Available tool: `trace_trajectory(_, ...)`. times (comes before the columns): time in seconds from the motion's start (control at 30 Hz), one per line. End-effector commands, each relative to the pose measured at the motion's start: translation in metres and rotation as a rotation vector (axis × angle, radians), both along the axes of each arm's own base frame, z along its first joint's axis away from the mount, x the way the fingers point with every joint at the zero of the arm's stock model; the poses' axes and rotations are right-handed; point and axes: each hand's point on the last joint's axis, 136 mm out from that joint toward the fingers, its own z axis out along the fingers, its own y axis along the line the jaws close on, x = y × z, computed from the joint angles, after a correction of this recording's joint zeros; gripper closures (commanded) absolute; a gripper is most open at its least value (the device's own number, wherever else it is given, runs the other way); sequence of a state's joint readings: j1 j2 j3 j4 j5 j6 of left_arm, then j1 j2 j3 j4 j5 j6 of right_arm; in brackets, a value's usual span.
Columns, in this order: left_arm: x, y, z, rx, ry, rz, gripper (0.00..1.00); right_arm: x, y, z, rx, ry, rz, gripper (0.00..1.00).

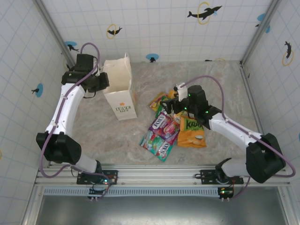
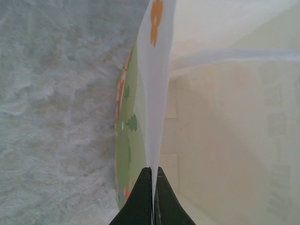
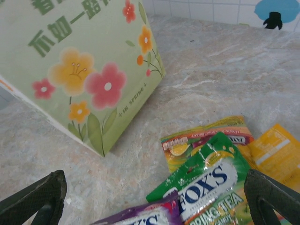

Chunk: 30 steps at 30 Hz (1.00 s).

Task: Place the snacks into the paper bag

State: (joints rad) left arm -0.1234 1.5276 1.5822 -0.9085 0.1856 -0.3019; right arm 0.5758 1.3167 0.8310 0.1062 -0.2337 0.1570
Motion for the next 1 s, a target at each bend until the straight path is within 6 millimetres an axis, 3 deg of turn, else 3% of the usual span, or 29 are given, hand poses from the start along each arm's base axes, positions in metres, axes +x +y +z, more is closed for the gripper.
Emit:
trace_trajectory(0.0, -0.013, -0.014, 0.006, -0.046, -0.005, -0.11, 1.0, -0.01, -0.015, -0.007, -0.026, 0.054, -0.049, 0.0)
trace_trajectory(0.23, -0.031, -0.022, -0.01, -0.057, 0.055, -0.199, 1.0, -0.02, -0.044, -0.025, -0.046, 0.179, -0.131, 0.0)
trace_trajectory(0.47, -0.047, -0.031, -0.025, -0.101, 0.069, -0.245, 1.0, -0.024, -0.104, -0.065, -0.11, 0.393, -0.31, 0.0)
trace_trajectory(0.6, -0.046, -0.033, -0.032, -0.095, 0.089, -0.278, 1.0, -0.042, -0.141, -0.094, -0.216, 0.514, -0.39, 0.0)
trace_trajectory(0.73, -0.045, -0.028, -0.039, -0.074, 0.127, -0.25, 1.0, -0.066, -0.172, -0.125, -0.234, 0.649, -0.452, 0.08)
trace_trajectory(0.87, -0.049, -0.027, -0.044, -0.078, 0.14, -0.239, 1.0, -0.09, -0.176, -0.143, -0.209, 0.715, -0.445, 0.12)
trace_trajectory(0.97, -0.049, -0.029, -0.041, -0.084, 0.134, -0.248, 1.0, -0.094, -0.178, -0.15, -0.183, 0.704, -0.453, 0.19)
